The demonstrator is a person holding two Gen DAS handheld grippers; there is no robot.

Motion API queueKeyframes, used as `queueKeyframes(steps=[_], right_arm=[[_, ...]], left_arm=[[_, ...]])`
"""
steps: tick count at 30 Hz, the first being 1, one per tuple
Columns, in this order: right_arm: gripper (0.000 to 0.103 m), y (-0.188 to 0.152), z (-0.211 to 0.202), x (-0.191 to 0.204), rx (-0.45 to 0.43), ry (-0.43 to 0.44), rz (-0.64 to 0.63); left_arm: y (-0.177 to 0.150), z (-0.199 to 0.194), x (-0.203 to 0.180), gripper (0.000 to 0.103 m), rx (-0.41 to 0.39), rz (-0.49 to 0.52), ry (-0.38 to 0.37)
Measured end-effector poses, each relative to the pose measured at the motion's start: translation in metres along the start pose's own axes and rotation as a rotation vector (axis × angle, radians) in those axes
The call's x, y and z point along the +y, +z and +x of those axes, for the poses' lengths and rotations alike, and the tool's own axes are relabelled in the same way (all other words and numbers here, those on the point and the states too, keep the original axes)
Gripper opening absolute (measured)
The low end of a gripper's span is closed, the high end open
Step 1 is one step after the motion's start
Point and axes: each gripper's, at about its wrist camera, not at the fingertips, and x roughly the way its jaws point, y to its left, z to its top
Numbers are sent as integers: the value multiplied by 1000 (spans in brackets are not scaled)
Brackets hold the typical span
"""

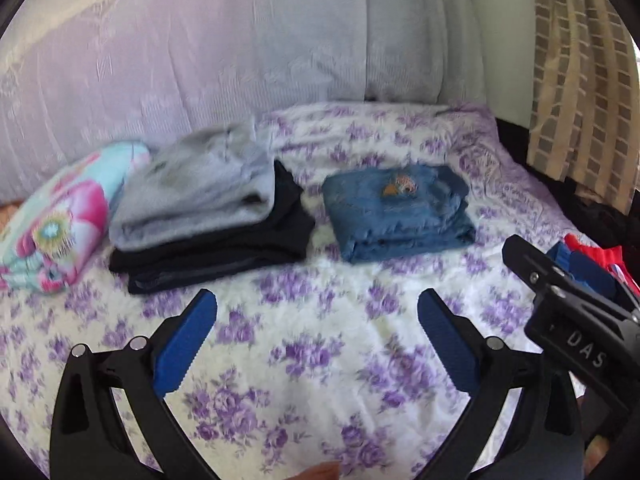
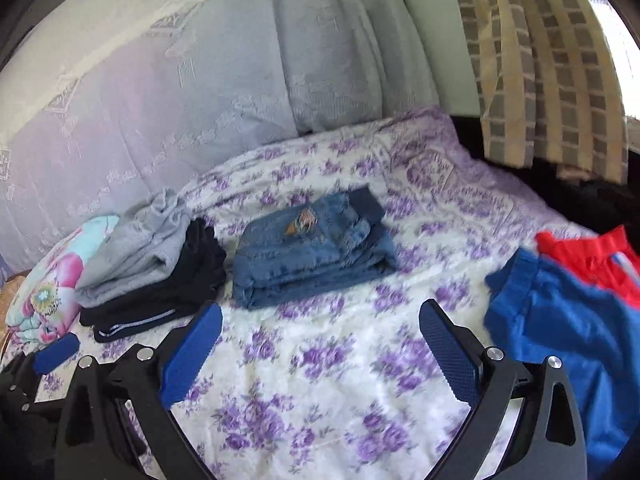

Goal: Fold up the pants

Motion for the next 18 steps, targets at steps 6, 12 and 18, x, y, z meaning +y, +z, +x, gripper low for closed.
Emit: queueKeyframes(steps=[6, 12, 18], right_arm=[[99, 30, -14, -17, -132, -74, 8], [99, 1, 15, -30, -46, -42, -30], [99, -5, 17, -22, -56, -70, -91]], left_arm=[[42, -1, -17, 98, -58, -28, 13], [22, 32, -16, 98, -29, -12, 46], [17, 31, -15, 98, -29, -20, 40]])
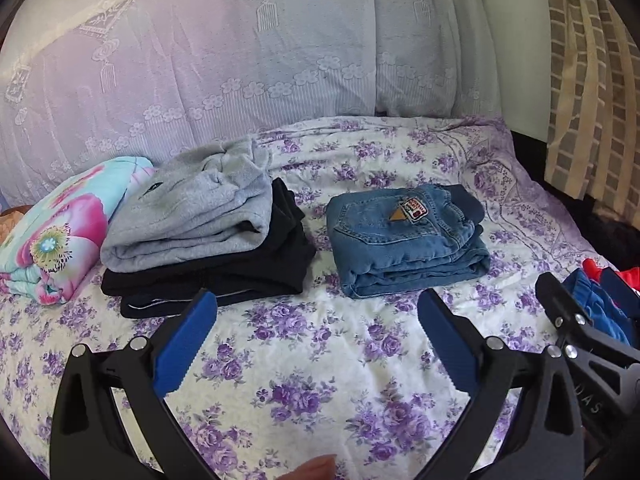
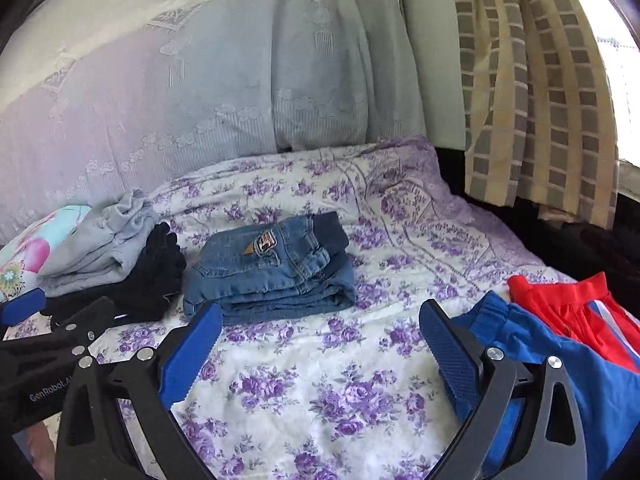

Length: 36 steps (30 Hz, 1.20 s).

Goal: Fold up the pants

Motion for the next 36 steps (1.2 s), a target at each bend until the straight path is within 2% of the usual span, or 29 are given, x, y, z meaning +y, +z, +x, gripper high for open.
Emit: queueKeyframes(steps=[3, 8, 18, 22, 31, 36], right_arm=[[99, 3, -9, -5, -29, 1, 31], [99, 6, -17, -8, -58, 3, 42], [99, -2, 3, -7, 54, -41, 58], [99, -3, 2, -7, 49, -49, 59], [99, -2, -10, -5, 1, -10, 57], [99, -1, -13, -1, -14, -11, 37]], left_arm=[[3, -9, -1, 98, -10, 0, -32], [5, -20, -1, 98, -32, -10, -39], [-5, 2, -5, 98, 54, -27, -69], [-6, 6, -3, 98, 70, -39, -85], [-5, 10, -1, 98, 78, -40, -39], [-5, 11, 2, 98, 83, -50, -41]])
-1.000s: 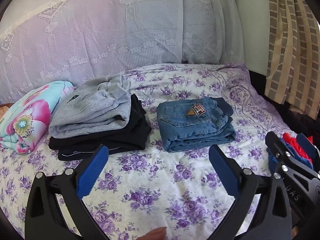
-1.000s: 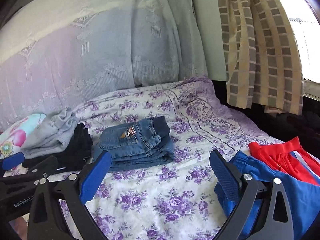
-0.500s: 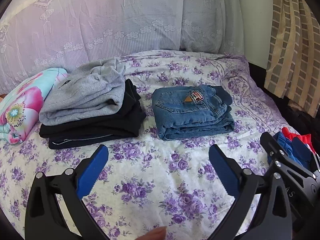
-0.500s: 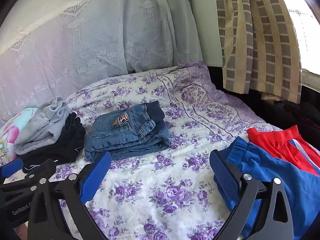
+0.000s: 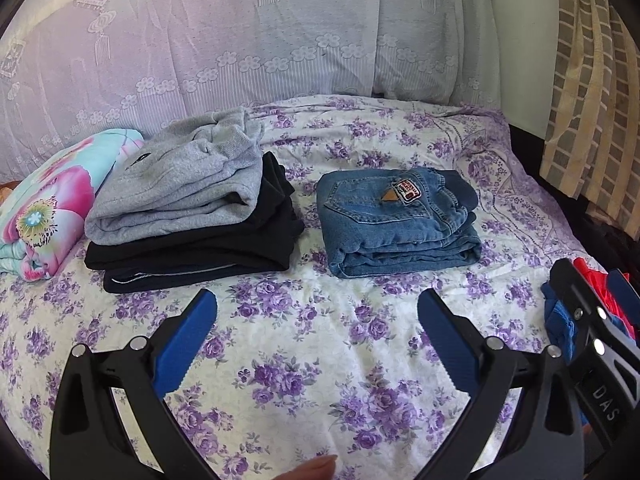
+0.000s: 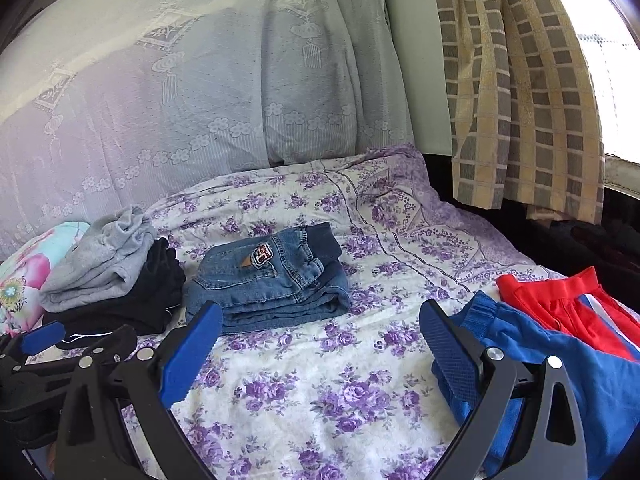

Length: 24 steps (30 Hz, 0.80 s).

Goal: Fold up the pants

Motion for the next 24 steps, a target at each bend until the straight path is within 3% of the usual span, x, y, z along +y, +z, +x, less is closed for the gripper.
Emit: queueKeyframes(steps=[24], right_arm=[[99, -1, -2, 1, 5, 3, 7]], left_arm=[[0, -1, -1, 98, -6, 6, 7]])
